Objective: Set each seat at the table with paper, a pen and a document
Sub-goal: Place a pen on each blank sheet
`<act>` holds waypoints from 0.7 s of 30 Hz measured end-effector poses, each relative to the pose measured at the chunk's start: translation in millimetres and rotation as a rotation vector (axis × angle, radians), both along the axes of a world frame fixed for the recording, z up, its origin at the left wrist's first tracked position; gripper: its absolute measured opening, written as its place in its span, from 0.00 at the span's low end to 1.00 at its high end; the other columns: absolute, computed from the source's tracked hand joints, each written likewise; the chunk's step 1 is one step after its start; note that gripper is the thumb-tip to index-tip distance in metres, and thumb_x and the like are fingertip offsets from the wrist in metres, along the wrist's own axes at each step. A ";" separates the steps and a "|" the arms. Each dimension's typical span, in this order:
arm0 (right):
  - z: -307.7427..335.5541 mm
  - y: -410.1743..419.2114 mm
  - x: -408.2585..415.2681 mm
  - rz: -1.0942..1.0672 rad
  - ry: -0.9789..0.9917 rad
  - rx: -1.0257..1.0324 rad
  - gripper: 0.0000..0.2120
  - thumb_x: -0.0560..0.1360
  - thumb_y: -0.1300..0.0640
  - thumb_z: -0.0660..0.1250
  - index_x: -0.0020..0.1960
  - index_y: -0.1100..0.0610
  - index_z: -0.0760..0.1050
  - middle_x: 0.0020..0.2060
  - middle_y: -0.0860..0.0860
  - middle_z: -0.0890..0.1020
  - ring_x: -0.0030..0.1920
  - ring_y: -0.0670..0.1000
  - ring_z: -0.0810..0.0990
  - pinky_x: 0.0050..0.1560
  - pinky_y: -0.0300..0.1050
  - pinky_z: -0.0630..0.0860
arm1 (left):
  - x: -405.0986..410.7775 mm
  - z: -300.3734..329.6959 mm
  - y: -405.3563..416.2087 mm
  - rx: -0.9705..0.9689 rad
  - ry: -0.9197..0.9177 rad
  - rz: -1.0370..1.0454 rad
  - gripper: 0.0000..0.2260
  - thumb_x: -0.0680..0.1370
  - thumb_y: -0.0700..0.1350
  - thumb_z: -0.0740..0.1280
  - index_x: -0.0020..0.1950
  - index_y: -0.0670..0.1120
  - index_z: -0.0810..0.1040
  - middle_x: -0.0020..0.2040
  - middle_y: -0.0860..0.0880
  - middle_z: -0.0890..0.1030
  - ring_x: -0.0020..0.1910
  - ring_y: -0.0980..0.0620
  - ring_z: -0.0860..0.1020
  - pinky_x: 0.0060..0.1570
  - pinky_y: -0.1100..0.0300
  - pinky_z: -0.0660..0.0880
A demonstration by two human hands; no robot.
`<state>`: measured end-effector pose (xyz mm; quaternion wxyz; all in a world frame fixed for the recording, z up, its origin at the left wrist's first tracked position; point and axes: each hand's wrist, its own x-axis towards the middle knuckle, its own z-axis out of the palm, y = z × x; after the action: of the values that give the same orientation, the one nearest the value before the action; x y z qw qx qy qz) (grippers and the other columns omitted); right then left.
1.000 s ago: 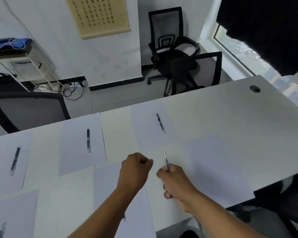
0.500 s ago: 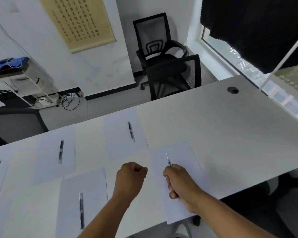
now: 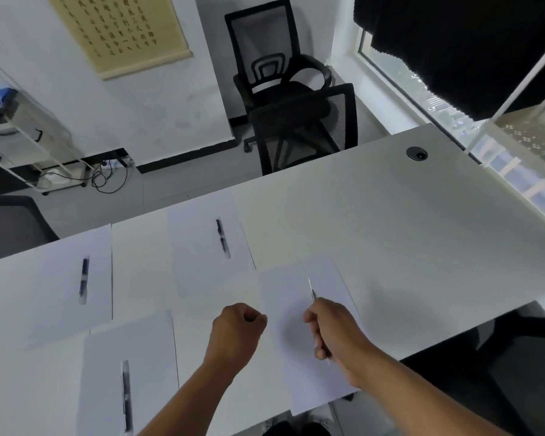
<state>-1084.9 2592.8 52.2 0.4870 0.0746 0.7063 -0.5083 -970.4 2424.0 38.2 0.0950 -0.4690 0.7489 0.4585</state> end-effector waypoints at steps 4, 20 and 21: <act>-15.4 1.5 -4.6 0.077 0.070 0.116 0.09 0.79 0.55 0.60 0.50 0.55 0.79 0.35 0.53 0.76 0.33 0.54 0.74 0.41 0.52 0.74 | -4.7 -14.4 -0.7 -0.025 -0.003 -0.073 0.06 0.81 0.48 0.72 0.47 0.48 0.83 0.43 0.53 0.86 0.41 0.52 0.82 0.42 0.56 0.79; -74.5 8.9 -30.2 0.363 0.413 0.382 0.14 0.84 0.59 0.65 0.39 0.59 0.72 0.34 0.53 0.74 0.33 0.54 0.71 0.35 0.45 0.69 | -12.5 -71.4 15.7 -0.383 -0.138 -0.700 0.42 0.82 0.59 0.72 0.89 0.55 0.51 0.90 0.50 0.48 0.89 0.47 0.47 0.85 0.48 0.53; -74.9 8.2 -31.4 0.371 0.439 0.396 0.13 0.83 0.59 0.66 0.40 0.58 0.72 0.35 0.52 0.75 0.34 0.55 0.74 0.35 0.46 0.71 | -13.4 -74.0 16.3 -0.392 -0.154 -0.721 0.44 0.82 0.59 0.72 0.89 0.55 0.49 0.90 0.49 0.44 0.89 0.47 0.43 0.86 0.47 0.51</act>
<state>-1116.3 2600.9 -22.7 0.3836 -0.0732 0.8807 -0.2681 -983.8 2440.3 -35.8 0.2141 -0.2187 0.9290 0.2081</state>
